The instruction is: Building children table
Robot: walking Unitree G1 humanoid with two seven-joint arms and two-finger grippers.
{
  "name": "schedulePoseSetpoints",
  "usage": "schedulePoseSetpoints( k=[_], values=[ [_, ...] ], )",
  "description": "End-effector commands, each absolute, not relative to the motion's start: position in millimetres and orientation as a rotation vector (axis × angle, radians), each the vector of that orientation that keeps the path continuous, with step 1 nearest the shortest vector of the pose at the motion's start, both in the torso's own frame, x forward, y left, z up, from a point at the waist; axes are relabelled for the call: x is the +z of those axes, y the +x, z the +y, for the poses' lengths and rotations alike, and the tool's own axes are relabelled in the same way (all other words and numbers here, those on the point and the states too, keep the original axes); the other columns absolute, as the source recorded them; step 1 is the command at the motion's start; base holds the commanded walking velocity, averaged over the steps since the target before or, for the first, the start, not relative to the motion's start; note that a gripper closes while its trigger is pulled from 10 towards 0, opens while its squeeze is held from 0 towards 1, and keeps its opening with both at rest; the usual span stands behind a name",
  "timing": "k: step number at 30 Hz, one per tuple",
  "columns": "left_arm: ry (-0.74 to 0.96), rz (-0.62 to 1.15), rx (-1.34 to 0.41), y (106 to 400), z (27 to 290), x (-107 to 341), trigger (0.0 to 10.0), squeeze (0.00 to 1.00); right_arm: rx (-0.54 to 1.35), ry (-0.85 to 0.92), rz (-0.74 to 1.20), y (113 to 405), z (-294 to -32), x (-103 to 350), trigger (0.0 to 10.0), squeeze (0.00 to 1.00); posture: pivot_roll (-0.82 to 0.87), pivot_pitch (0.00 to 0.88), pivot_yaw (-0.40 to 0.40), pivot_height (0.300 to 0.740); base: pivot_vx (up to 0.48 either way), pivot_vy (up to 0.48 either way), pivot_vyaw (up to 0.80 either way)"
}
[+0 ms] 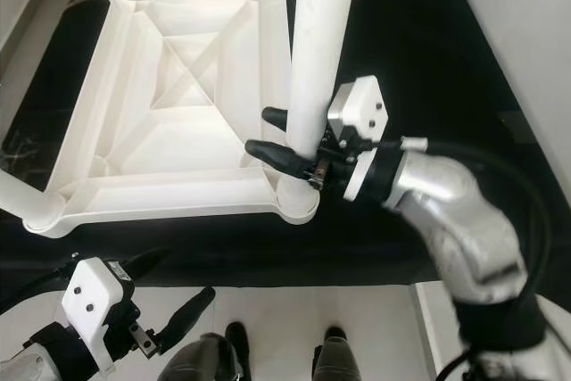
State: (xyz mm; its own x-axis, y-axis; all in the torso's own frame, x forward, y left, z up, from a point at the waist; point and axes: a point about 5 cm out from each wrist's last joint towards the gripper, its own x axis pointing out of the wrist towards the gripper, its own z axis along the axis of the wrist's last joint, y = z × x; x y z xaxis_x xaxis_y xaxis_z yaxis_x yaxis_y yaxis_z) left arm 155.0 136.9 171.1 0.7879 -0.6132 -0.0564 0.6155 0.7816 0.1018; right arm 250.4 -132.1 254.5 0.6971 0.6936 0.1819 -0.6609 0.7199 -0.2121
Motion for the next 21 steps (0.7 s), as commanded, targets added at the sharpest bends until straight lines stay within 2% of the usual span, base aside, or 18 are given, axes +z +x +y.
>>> schedulePoseSetpoints(
  k=[1,7,21],
  values=[
    [0.106,0.040,-0.662,155.0,138.2,166.8,10.0,0.00,0.493,-0.186,0.014,255.8,-141.2,201.6,10.0,0.00,-0.07,0.365,0.136,0.740,0.000,0.000,0.00],
    [0.110,0.038,-0.669,157.1,137.7,165.6,10.0,0.00,0.478,-0.237,0.017,261.9,-134.0,198.4,10.0,0.00,-0.07,0.350,0.127,0.740,0.000,0.000,0.00],
    [0.116,0.022,-0.643,163.2,139.2,164.2,10.0,0.00,0.391,-0.222,0.055,271.6,-119.2,198.2,10.0,0.00,-0.07,0.311,0.114,0.740,0.000,0.000,0.00]
  ],
)
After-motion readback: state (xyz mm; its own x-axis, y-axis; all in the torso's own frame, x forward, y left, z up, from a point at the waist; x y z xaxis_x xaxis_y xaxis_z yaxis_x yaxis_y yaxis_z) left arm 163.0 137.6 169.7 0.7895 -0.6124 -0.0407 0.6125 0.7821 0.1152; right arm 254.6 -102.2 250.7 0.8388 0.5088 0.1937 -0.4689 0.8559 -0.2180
